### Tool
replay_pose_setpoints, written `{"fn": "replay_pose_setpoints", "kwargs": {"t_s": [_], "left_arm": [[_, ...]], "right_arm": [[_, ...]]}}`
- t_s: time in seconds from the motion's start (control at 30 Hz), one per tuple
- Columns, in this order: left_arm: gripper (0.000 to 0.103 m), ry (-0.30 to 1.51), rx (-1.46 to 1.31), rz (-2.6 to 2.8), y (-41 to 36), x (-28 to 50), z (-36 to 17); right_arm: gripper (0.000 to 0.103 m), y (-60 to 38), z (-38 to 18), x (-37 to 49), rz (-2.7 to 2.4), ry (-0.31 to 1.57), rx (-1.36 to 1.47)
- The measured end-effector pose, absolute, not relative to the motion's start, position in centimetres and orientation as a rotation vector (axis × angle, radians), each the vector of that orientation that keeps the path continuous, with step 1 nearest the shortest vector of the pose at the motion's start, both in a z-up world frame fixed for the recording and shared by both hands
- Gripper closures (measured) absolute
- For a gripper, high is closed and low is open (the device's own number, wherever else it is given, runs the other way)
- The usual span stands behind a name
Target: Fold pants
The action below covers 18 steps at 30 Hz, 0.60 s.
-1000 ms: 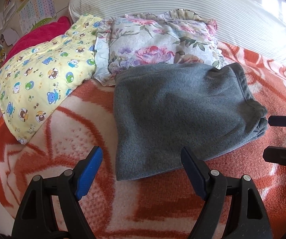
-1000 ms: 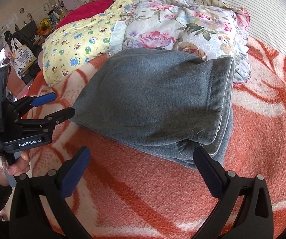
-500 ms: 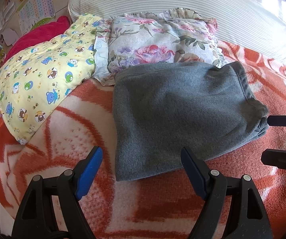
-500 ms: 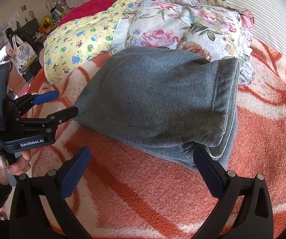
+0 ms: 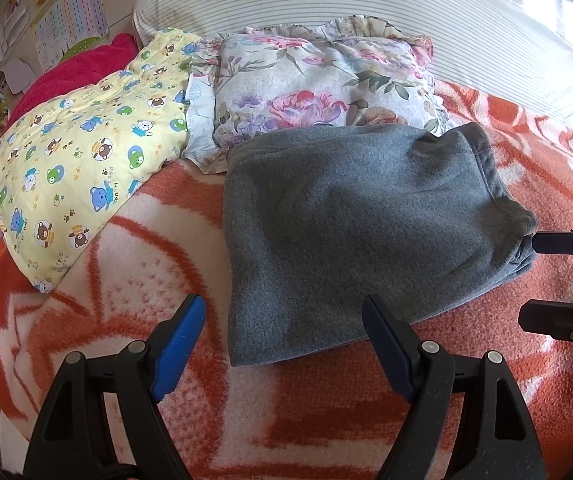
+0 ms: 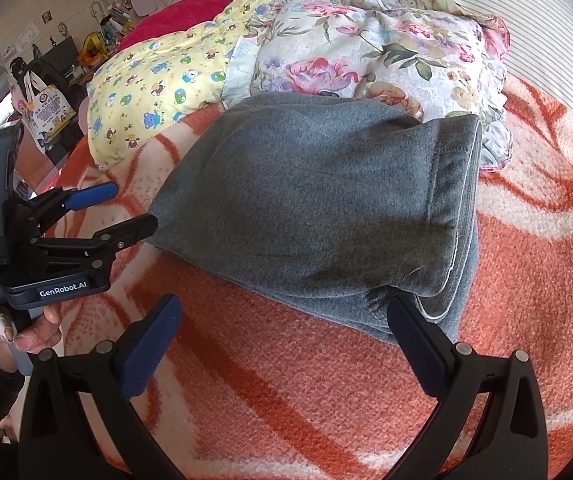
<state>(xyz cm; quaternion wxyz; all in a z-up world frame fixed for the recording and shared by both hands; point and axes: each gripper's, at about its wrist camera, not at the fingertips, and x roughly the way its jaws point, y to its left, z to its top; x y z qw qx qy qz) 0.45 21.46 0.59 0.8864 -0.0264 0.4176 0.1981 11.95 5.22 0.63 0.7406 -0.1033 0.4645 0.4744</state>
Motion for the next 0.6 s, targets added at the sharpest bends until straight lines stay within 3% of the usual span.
{"fn": "replay_pose_setpoints", "kwargs": {"t_s": [0.6], "left_arm": [[0.022,0.875,-0.052,0.408,21.50,0.70,0.48]], "right_arm": [[0.000,5.21,0.17,12.27,1.040,1.030,-0.220]]}}
